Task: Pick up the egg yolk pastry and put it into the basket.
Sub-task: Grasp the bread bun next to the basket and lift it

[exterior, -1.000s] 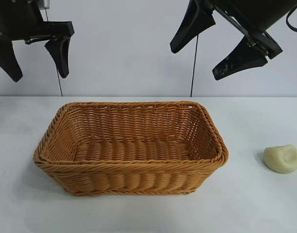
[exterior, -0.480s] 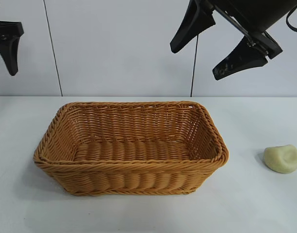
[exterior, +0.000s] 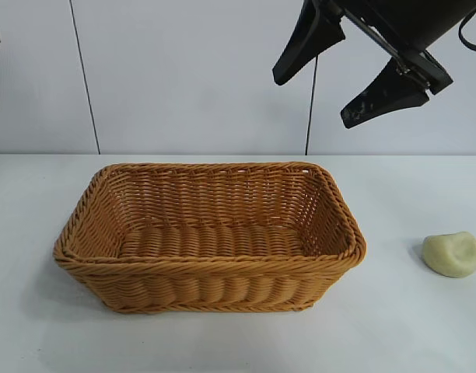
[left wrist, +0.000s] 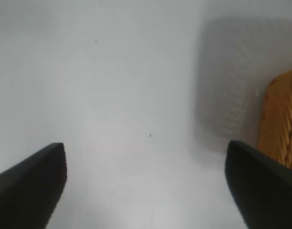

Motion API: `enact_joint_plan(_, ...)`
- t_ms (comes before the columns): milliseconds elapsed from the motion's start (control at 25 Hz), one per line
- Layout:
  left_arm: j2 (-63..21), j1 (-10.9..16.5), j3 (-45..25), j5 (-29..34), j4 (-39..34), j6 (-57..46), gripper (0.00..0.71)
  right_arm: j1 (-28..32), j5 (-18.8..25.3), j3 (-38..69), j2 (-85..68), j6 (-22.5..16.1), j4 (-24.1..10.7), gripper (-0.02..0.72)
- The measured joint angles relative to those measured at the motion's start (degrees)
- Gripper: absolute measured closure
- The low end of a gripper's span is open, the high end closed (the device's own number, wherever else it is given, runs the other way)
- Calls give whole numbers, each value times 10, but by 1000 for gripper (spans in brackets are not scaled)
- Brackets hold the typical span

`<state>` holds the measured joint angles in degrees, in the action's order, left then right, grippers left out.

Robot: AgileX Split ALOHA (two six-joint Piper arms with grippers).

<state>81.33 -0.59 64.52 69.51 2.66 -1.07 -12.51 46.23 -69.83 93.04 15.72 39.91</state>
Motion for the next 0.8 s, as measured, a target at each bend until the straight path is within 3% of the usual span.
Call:
enact_joint_plan(520,-374,0,-303,-23,0,1,15,0,0,0,0,0,0,62)
enact_joint_plan(800,-580,0,-352,-89,6,2,15,0,0,0,0,0,0,62)
